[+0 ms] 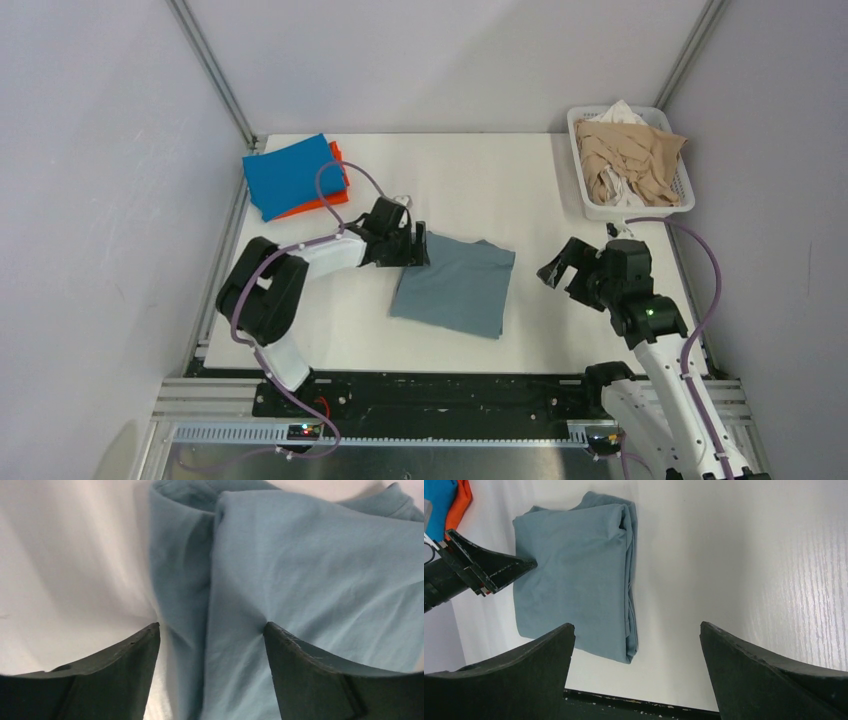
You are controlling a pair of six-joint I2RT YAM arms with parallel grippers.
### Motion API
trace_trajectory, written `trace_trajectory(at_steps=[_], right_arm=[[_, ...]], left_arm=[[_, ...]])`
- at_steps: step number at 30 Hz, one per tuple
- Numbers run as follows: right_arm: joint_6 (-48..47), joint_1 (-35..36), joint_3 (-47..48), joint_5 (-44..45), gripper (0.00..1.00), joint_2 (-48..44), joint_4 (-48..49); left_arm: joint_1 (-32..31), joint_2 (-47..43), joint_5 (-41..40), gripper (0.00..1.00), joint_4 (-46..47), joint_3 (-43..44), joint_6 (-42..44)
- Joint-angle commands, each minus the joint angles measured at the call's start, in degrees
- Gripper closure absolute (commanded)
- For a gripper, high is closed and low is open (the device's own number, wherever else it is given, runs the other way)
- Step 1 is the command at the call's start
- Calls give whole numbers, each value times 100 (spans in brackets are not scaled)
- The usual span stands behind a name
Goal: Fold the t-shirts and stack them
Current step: Put the neatly folded tshirt into the corner of the board with the left arm
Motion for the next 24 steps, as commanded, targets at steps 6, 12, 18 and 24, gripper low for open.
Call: trace_trajectory(at_steps=[6, 12, 18, 24], right_arm=[[-376, -134, 46, 43, 0, 191, 103], [-466, -161, 31, 31, 1, 243, 103], [-535, -173, -97, -70, 1, 239, 330], [-608, -176, -184, -47, 1, 281, 428]], left_arm=[[-949, 595, -1167, 63, 4, 186, -550], [-1031, 686, -2375, 100, -471, 684, -730], [-744, 623, -3261, 100, -882, 1429, -326], [-67, 888, -3842, 100, -1042, 2353, -56]])
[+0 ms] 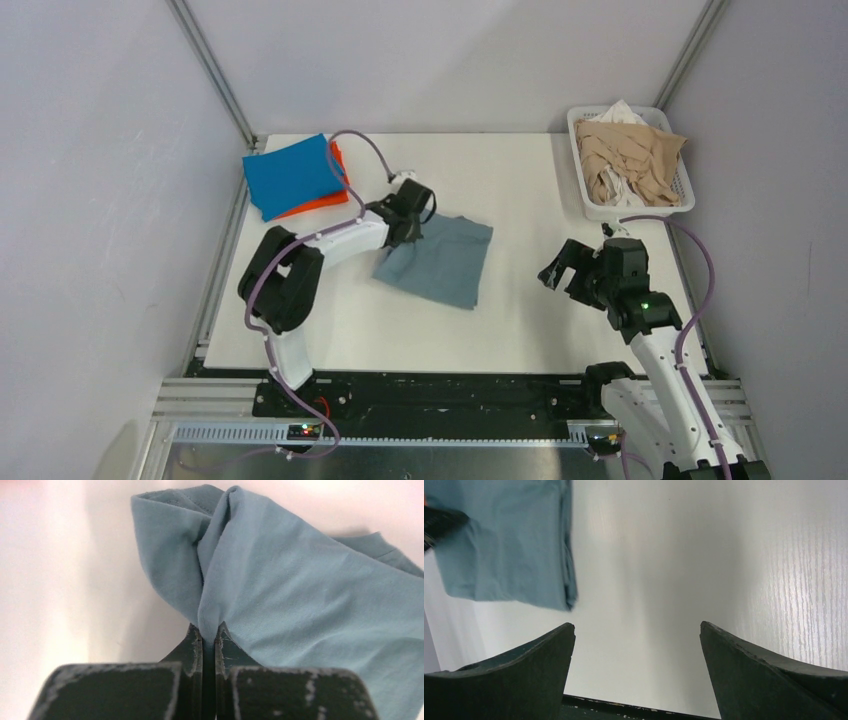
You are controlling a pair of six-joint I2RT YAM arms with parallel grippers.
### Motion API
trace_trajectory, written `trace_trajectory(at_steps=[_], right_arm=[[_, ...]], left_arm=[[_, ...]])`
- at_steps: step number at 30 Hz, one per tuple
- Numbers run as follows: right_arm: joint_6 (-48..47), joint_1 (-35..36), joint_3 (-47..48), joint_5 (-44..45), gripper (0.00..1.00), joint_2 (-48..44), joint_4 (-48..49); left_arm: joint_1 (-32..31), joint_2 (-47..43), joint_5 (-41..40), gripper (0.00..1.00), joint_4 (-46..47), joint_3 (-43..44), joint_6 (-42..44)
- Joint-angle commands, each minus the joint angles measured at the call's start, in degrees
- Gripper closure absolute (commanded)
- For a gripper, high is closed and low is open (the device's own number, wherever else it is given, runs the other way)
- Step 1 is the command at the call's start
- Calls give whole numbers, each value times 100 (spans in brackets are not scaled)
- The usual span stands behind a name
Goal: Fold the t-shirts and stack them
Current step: Put the neatly folded tshirt into the corner of the board with the left arm
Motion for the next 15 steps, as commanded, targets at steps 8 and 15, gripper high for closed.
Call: trace_trajectory(at_steps=[8, 15], right_arm=[[-166, -33, -59, -16, 1, 27, 380], [-166, -37, -164, -105, 0, 35, 577]], left_arm=[[1040, 966, -1672, 100, -256, 2183, 1097], [1561, 1552, -1908, 100, -246, 3584, 2136]])
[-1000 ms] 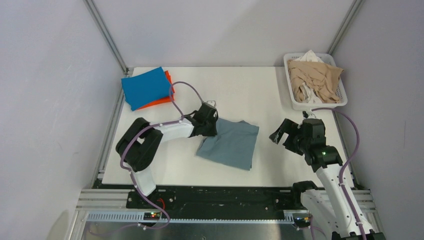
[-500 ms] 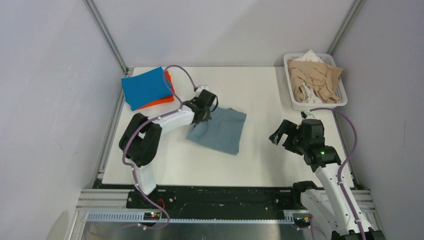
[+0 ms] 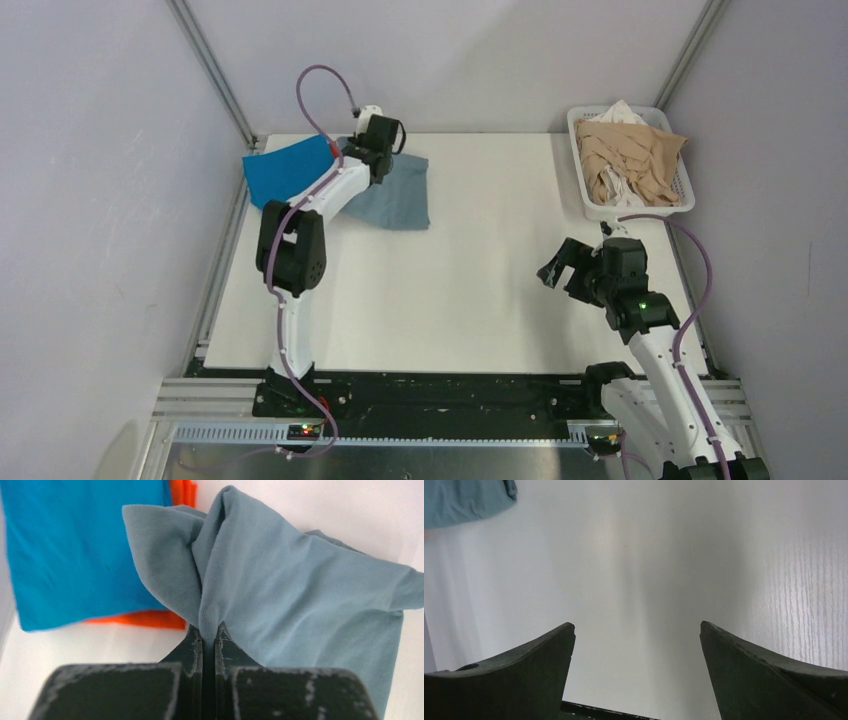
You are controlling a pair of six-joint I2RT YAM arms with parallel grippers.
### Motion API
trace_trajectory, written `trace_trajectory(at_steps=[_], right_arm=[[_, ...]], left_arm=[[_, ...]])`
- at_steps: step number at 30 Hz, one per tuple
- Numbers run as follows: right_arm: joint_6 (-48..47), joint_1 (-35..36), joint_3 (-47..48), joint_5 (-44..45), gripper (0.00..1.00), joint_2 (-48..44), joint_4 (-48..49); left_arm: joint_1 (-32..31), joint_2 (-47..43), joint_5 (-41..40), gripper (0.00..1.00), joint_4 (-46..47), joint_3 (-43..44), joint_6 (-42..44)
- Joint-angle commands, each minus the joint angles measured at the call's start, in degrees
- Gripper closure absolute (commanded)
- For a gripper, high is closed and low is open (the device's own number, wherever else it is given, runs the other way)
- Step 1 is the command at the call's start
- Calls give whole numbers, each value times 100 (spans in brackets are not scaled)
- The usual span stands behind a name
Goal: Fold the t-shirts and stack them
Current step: Put the neatly folded tshirt into the corner of the board with the left arm
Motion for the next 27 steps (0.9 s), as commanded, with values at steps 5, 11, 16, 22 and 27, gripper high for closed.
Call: trace_trajectory(at_steps=[5, 11, 16, 22, 27], right_arm=[[-70, -43, -87, -65, 1, 121, 303], [-51, -82, -138, -36, 1, 264, 353], [-58, -98, -134, -20, 1, 363, 369], [-53, -105, -134, -1, 1, 379, 350], [-56, -116, -134, 8, 1, 352, 350]], left_arm=[[634, 470, -601, 100, 153, 1677, 1455], [1095, 283, 54, 100, 158, 1930, 1587], [1334, 123, 439, 100, 158, 2083, 1802], [1348, -197, 581, 100, 154, 2309, 2061], [1345, -449, 632, 100, 153, 2389, 2029]])
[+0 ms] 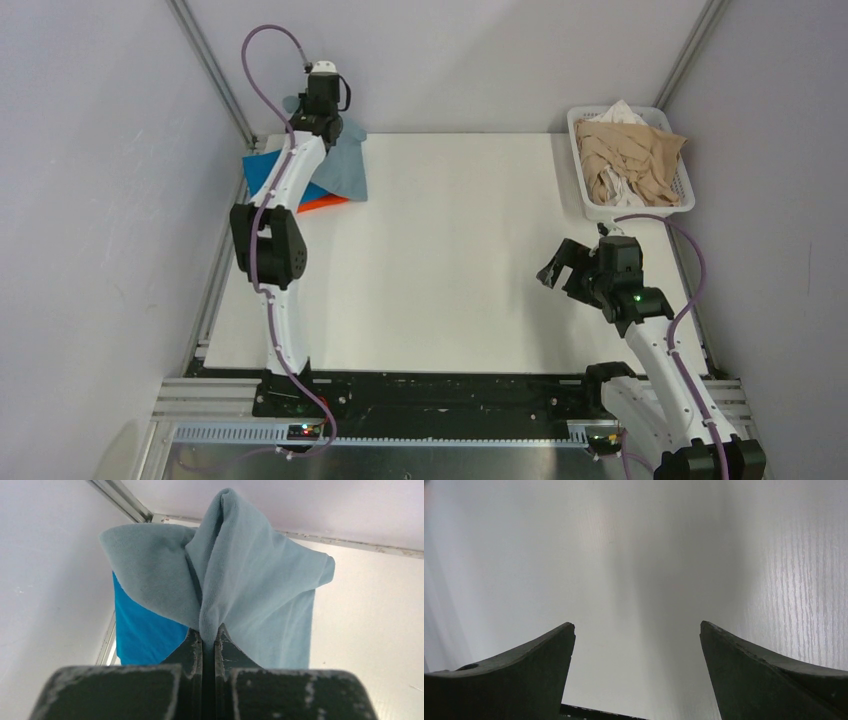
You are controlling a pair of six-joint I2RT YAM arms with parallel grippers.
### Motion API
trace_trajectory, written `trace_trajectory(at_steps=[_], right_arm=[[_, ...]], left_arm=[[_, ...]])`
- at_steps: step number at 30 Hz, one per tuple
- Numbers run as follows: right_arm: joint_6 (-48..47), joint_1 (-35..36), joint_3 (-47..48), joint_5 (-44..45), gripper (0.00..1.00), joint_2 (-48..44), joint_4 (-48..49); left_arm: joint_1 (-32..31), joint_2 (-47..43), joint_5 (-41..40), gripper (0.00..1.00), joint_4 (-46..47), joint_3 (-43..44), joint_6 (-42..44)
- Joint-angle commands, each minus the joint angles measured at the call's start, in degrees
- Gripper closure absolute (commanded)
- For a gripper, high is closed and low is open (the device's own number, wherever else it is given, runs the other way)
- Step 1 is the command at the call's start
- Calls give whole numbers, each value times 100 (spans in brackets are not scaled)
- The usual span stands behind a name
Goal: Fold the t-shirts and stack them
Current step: Put the neatly folded tshirt into the corner of the board with the left arm
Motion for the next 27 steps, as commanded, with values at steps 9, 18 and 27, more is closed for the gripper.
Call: trace_trajectory(at_steps=[9, 18, 27], right_arm=[[-51, -40, 2, 27, 1, -14, 168], [-40, -58, 2, 91, 1, 18, 162], [-15, -60, 2, 234, 1, 40, 134]], left_arm=[[52, -953, 2, 100, 309, 447, 77], [407, -467, 295, 100, 315, 292, -158], [1052, 46, 962, 98, 311, 216, -88]])
